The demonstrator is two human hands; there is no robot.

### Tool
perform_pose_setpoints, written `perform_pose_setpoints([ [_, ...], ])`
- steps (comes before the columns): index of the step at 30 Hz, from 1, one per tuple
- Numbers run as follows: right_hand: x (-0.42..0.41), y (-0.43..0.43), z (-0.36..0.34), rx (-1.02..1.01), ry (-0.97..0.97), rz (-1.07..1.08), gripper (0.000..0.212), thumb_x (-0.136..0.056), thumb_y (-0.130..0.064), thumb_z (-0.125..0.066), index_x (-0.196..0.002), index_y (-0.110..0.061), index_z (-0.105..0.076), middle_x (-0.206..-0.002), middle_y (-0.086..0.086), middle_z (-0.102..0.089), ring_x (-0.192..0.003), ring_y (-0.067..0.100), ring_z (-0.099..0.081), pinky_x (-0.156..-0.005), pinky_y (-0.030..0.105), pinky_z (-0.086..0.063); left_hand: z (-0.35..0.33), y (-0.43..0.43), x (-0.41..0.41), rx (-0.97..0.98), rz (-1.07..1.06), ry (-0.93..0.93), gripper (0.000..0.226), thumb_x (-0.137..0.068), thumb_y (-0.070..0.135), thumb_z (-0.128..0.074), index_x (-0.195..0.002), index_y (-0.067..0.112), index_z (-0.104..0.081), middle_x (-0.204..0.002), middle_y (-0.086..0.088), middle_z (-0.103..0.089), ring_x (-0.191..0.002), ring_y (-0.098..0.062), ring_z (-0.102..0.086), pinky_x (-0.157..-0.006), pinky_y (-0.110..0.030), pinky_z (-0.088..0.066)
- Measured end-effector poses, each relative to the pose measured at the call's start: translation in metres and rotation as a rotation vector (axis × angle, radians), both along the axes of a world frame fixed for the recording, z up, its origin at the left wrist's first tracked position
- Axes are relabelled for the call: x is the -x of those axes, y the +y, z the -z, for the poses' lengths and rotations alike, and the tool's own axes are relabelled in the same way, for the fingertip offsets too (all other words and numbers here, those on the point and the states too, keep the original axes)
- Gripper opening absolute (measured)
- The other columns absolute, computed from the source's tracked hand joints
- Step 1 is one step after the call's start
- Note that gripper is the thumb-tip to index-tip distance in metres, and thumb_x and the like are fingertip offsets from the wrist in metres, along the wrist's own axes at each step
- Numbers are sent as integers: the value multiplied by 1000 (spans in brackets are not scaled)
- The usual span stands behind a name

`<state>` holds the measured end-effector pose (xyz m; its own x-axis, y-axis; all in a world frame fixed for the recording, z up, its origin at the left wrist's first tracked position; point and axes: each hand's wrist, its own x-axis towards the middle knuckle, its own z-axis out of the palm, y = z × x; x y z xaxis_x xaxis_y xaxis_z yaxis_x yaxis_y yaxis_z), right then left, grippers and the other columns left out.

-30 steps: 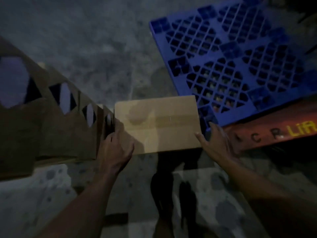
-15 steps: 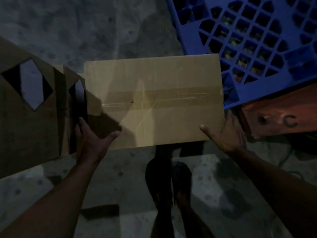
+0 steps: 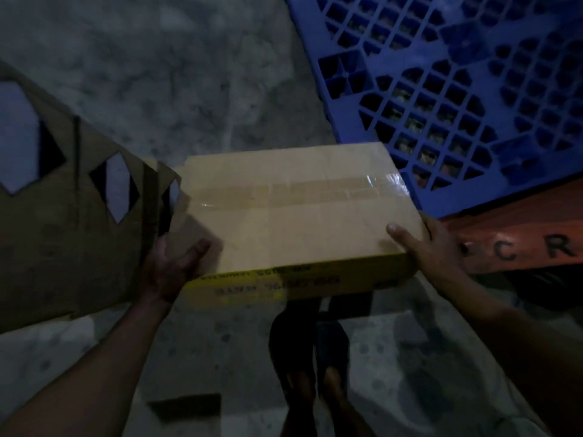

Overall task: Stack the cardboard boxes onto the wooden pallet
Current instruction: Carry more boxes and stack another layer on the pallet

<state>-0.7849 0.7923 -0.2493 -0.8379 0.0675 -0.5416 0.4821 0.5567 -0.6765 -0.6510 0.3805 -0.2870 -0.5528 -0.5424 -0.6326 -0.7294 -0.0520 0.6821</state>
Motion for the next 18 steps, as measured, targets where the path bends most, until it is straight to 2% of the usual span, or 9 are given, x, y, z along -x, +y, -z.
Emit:
perform_pose_setpoints([
  [2,2,0,-24,16,52,64,77,-72,-66,-75,-132,-20,-59,-119,-1,-63,-105,20,-61,-81,36,-52,-25,1,-2,-39,-18,50,81,-68,59,-82,-129,10,-60,-129,-5,-63,-118,-27,-59,-97,-38,-47],
  [3,1,0,-37,20,61,95,76,-71,-66,-75,-131,-22,-60,-118,-2,-65,-105,21,-62,-83,39,-54,-41,6,-3,-58,-39,79,66,-72,54,-82,-124,16,-64,-128,-2,-65,-116,-24,-60,-98,-38,-46],
  [4,0,2,-53,31,69,129,70,-73,-62,-76,-130,-25,-60,-116,-4,-65,-106,21,-62,-85,42,-55,-54,9,-6,-105,-54,103,61,-73,52,-82,-122,19,-66,-127,1,-67,-114,-22,-62,-100,-41,-46],
  [7,0,7,-96,76,105,188,62,-76,-47,-80,-130,-25,-60,-110,-9,-64,-108,24,-63,-89,47,-56,-99,16,-12,-236,-59,94,64,-70,53,-83,-126,28,-64,-127,0,-68,-111,-19,-66,-96,-44,-50],
  [9,-1,9,-129,65,129,138,61,-74,-47,-82,-127,-22,-63,-108,-6,-65,-106,25,-64,-89,46,-57,-134,22,-13,-325,-60,90,85,-53,56,-89,-130,39,-56,-124,1,-70,-114,-22,-66,-94,-50,-47],
  [11,2,10,-153,51,156,110,65,-71,-51,-82,-127,-23,-63,-110,-5,-64,-107,24,-62,-90,45,-56,-156,23,-14,-325,-14,108,92,-50,56,-89,-132,45,-49,-118,5,-73,-111,-23,-66,-92,-56,-39],
  [14,-4,17,-203,79,190,71,71,-73,-48,-82,-134,-23,-58,-116,-2,-58,-107,21,-56,-87,39,-52,-209,31,-30,-262,-28,164,89,-51,51,-93,-131,47,-53,-120,2,-70,-107,-31,-65,-80,-58,-45],
  [16,-8,23,-224,85,194,27,65,-76,-47,-81,-131,-25,-57,-113,-4,-56,-108,21,-54,-83,35,-51,-237,39,-45,-220,-42,206,81,-63,43,-91,-133,49,-51,-124,2,-65,-106,-32,-62,-77,-61,-50],
  [18,-16,32,-247,106,207,-25,65,-75,-47,-82,-131,-25,-56,-113,-4,-57,-109,22,-55,-84,38,-52,-264,52,-64,-179,-78,234,70,-73,34,-87,-132,49,-52,-121,1,-63,-100,-32,-61,-73,-57,-51],
])
